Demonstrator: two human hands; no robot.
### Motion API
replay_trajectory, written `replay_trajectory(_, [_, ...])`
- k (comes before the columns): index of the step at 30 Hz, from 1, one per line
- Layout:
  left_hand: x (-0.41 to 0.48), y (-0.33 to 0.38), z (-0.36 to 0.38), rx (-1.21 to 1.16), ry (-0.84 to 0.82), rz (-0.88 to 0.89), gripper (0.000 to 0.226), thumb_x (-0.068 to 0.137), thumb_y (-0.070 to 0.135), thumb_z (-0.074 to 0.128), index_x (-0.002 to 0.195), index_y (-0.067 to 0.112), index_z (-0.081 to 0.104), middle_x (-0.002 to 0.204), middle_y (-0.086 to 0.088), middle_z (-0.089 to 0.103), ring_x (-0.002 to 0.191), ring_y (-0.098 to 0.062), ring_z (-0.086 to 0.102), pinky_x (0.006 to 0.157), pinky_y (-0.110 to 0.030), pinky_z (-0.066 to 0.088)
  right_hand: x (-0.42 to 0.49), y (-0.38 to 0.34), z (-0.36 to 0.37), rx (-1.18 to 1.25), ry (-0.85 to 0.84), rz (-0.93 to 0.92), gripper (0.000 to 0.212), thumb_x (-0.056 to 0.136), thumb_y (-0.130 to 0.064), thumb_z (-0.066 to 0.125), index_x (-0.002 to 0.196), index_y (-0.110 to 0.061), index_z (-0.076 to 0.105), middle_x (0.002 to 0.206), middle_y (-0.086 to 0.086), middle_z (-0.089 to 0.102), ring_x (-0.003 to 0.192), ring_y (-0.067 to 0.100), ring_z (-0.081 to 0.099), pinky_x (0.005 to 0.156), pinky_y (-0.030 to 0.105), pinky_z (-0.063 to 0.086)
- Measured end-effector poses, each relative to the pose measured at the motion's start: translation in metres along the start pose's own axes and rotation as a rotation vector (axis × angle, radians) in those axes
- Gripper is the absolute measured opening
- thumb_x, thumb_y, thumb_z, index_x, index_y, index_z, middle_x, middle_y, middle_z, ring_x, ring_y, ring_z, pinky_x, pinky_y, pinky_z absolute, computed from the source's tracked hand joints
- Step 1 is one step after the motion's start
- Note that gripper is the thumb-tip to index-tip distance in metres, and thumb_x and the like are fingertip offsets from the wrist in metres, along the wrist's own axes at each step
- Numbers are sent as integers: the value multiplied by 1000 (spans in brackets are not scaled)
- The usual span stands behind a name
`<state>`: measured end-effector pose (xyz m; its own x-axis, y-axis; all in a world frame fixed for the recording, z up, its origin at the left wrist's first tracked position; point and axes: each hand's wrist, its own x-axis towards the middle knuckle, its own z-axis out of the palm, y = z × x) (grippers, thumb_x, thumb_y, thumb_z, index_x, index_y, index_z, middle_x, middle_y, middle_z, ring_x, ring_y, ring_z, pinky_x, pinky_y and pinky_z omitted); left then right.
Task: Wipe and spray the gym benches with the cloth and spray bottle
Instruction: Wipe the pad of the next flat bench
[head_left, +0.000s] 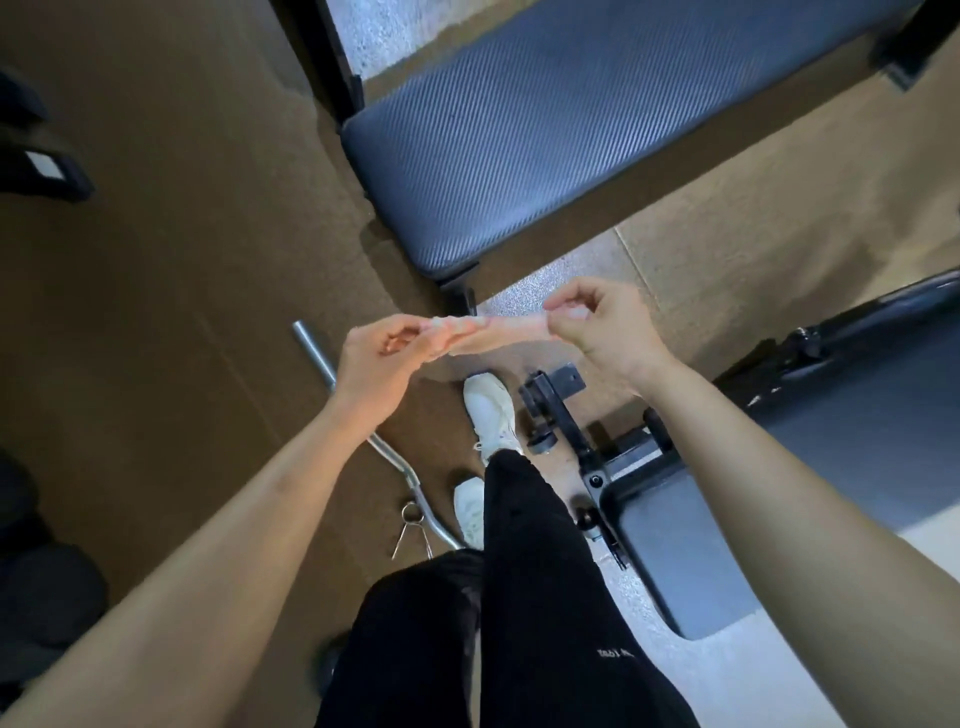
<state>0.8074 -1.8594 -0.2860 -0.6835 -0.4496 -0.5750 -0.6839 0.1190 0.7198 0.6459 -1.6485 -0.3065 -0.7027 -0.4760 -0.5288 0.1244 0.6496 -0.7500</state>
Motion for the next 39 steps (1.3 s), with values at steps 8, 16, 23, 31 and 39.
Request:
replay_trajectory(8, [85, 70, -11, 195, 50, 68, 24, 99, 38, 65, 109, 19, 76, 92, 11, 71, 86, -4, 68, 72, -11, 54, 70, -20, -10, -407, -76, -72, 16, 93, -9, 65, 102, -17, 77, 97, 2, 66, 93, 23, 61, 85, 41, 53])
replay_trajectory(16, [141, 95, -41, 234, -149, -44, 12, 99, 26, 66, 100, 18, 75, 78, 0, 71, 60, -4, 61, 55, -12, 50, 117, -21, -7, -304, -249, 47, 15, 84, -7, 74, 96, -16, 72, 89, -7, 65, 92, 15, 59, 84, 31, 45])
replay_trajectory(23, [226, 66, -52, 563, 26, 91, 20, 99, 34, 66, 110, 21, 77, 99, 5, 76, 88, -12, 70, 82, -36, 59, 171, -9, 24, -226, 83, 19, 29, 88, 0, 57, 106, -17, 72, 103, -3, 71, 99, 15, 64, 91, 35, 55])
replay_trajectory(31, [265, 16, -18, 884, 271, 417, 37, 99, 36, 58, 132, 20, 59, 127, -9, 58, 114, -27, 54, 93, -39, 49, 200, 7, 49, -403, 345, -19, 48, 88, -5, 60, 136, -10, 59, 136, 11, 56, 125, 34, 48, 106, 37, 37])
replay_trajectory(39, [284, -23, 30, 1277, -486, 1081, 73, 101, 64, 33, 164, 33, 14, 173, -10, 7, 158, -41, 3, 125, -64, 4, 221, 31, 13, -685, 393, 138, 62, 101, -44, 49, 156, -23, 33, 169, 10, 15, 154, 39, 13, 120, 56, 24])
